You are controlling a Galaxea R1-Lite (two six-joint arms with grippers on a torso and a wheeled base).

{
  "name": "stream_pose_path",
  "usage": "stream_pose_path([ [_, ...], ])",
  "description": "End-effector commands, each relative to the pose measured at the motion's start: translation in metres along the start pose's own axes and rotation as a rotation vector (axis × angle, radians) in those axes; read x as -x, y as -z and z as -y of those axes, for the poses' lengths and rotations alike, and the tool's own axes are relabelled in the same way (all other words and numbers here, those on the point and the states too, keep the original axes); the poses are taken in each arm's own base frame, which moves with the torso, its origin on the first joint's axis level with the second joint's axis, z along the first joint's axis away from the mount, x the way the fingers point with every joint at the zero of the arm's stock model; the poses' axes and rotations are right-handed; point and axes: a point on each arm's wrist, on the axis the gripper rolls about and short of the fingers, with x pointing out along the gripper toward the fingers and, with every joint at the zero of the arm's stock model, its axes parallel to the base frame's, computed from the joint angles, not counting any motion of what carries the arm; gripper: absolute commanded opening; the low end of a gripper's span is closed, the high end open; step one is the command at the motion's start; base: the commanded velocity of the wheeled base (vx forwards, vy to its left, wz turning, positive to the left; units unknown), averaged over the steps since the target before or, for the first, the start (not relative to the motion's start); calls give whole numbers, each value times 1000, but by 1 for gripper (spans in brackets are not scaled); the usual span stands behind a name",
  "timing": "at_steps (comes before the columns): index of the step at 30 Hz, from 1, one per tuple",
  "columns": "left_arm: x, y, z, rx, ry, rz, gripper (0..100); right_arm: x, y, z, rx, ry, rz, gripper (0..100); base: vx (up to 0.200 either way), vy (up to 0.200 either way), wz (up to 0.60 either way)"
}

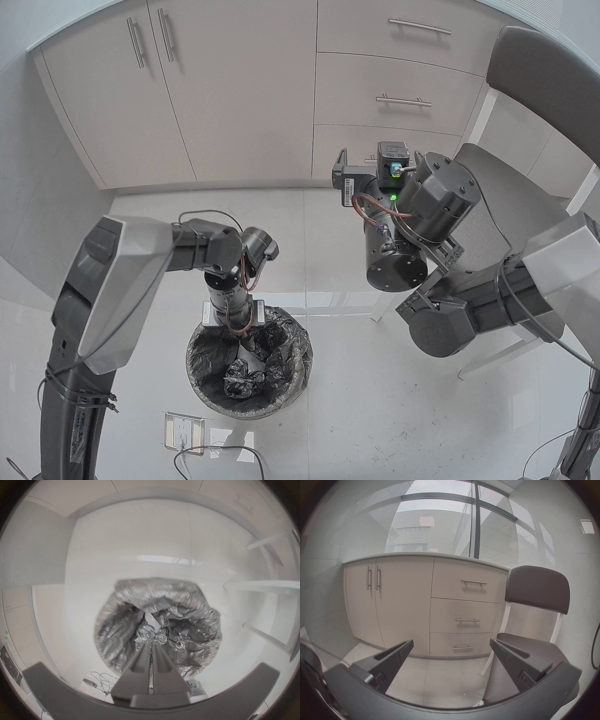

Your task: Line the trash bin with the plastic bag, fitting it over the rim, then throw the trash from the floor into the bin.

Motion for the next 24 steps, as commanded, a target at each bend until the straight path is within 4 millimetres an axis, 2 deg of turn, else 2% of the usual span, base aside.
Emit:
stream_pose_path([
  [1, 90, -5, -17, 9, 5, 166, 0, 10, -29, 30, 7, 13, 17, 100, 0, 0, 0],
  [2, 99, -5, -20, 7, 2, 183, 0, 12, -35, 35, 3, 15, 22, 100, 0, 0, 0],
  [3, 117, -4, -25, 4, 2, 214, 0, 18, -48, 49, -8, 19, 32, 100, 0, 0, 0],
  [4, 122, -3, -26, 5, 4, 223, 0, 20, -52, 52, -11, 21, 36, 100, 0, 0, 0],
  [5, 151, 0, -35, 11, 20, 271, 0, 32, -76, 77, -19, 32, 58, 100, 0, 0, 0],
  [7, 183, 7, -46, 5, 41, 315, 0, 46, -103, 107, -21, 53, 93, 100, 0, 0, 0],
  [8, 189, 9, -49, -1, 42, 323, 0, 49, -108, 114, -23, 59, 101, 100, 0, 0, 0],
  [9, 212, 19, -60, -37, 32, 333, 0, 59, -124, 142, -33, 94, 130, 100, 0, 0, 0],
  [13, 257, 47, -94, -105, -111, 348, 0, 79, -138, 219, 2, 273, 176, 100, 0, 0, 0],
  [14, 259, 48, -95, -106, -117, 350, 0, 80, -138, 222, 6, 282, 177, 100, 0, 0, 0],
  [15, 280, 63, -113, -122, -182, 365, 0, 98, -146, 253, 41, 367, 213, 100, 0, 0, 0],
  [16, 298, 76, -125, -139, -202, 388, 0, 113, -155, 272, 57, 410, 254, 100, 0, 0, 0],
  [19, 340, 111, -154, -231, -211, 460, 0, 154, -178, 307, 102, 478, 357, 100, 0, 0, 0],
  [20, 340, 111, -154, -231, -211, 460, 0, 154, -178, 307, 102, 478, 357, 100, 0, 0, 0],
  [21, 366, 140, -177, -299, -229, 510, 0, 190, -192, 328, 142, 512, 401, 100, 0, 0, 0],
  [24, 391, 183, -213, -308, -293, 522, 0, 238, -198, 350, 220, 545, 422, 100, 0, 0, 0],
])
